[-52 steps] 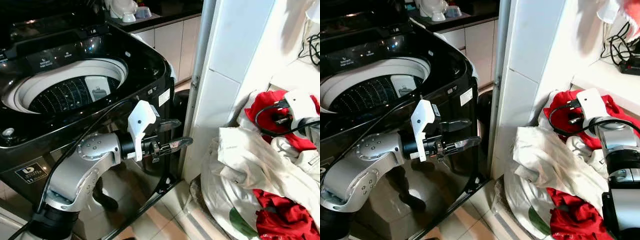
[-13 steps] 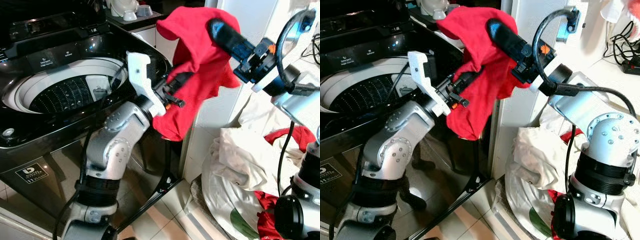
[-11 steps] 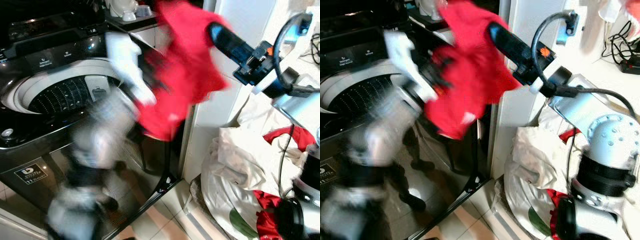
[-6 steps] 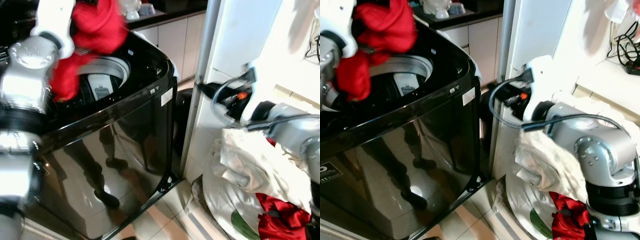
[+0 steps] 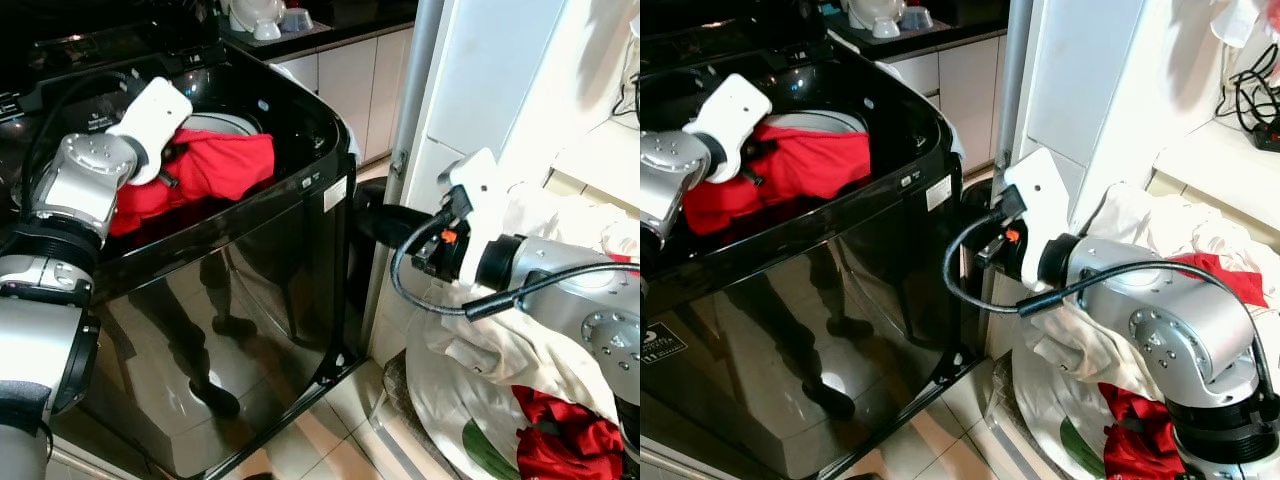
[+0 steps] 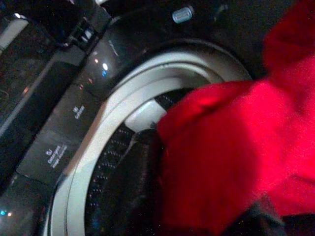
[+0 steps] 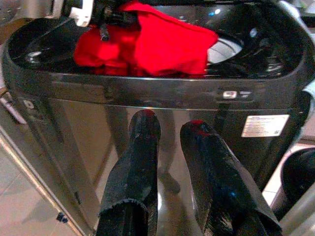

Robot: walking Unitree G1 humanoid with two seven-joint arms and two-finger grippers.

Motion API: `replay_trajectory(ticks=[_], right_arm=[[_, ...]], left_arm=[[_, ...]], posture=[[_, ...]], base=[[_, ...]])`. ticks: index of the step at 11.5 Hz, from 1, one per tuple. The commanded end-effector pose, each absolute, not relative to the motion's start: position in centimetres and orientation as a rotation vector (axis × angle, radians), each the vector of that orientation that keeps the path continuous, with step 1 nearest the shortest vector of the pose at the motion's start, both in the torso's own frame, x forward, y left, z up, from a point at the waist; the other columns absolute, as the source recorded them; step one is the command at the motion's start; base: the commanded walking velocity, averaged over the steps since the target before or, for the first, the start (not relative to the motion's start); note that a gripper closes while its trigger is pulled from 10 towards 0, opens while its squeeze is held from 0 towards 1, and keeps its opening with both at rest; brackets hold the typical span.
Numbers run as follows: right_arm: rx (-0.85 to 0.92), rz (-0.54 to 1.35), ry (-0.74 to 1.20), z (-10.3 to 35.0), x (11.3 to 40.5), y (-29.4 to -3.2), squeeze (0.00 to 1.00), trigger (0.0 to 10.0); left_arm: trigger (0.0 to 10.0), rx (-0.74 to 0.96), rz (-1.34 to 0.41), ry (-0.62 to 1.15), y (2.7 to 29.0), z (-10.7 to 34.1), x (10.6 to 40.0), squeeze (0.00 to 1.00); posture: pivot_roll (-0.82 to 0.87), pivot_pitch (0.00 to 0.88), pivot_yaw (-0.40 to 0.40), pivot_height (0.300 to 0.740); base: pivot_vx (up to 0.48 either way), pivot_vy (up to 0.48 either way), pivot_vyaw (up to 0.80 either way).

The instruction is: Clothes washing

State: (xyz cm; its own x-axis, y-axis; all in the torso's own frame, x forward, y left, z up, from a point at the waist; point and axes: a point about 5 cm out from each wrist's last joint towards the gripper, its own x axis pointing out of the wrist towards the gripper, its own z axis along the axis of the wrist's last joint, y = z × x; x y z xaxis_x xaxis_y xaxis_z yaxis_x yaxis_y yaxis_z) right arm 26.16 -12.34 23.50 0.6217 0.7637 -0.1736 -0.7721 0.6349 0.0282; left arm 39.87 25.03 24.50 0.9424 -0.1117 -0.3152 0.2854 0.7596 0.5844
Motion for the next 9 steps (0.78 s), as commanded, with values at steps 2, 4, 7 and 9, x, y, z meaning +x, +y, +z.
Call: replay_trajectory(ticks=[2,4,7,9], right_arm=[[-0.080,0.891,0.156,23.6,26.0,-12.3,0.00,10.0],[-0.093,0.860,0.155,23.5,26.3,-12.6,0.00,10.0],[-0.087,0.604,0.164,23.4,28.6,-14.9,0.00,10.0],[-0.079,0.436,0.163,23.3,29.7,-16.9,0.00,10.0]], left_arm=[[10.0,0.720,-0.242,0.292,25.0,25.6,40.1,1.00],[10.0,0.725,-0.245,0.301,25.2,25.6,40.1,1.00],[10.0,0.796,-0.198,0.299,25.8,25.8,40.0,1.00],[10.0,0.787,-0.186,0.254,25.7,26.4,40.1,0.00]], posture=[[-0.05,0.000,0.052,0.740],[-0.04,0.000,0.050,0.740],[-0.04,0.000,0.051,0.740],[-0.04,0.000,0.051,0.740]], base=[[0.000,0.000,0.00],[0.000,0.000,0.00],[0.000,0.000,0.00],[0.000,0.000,0.00]])
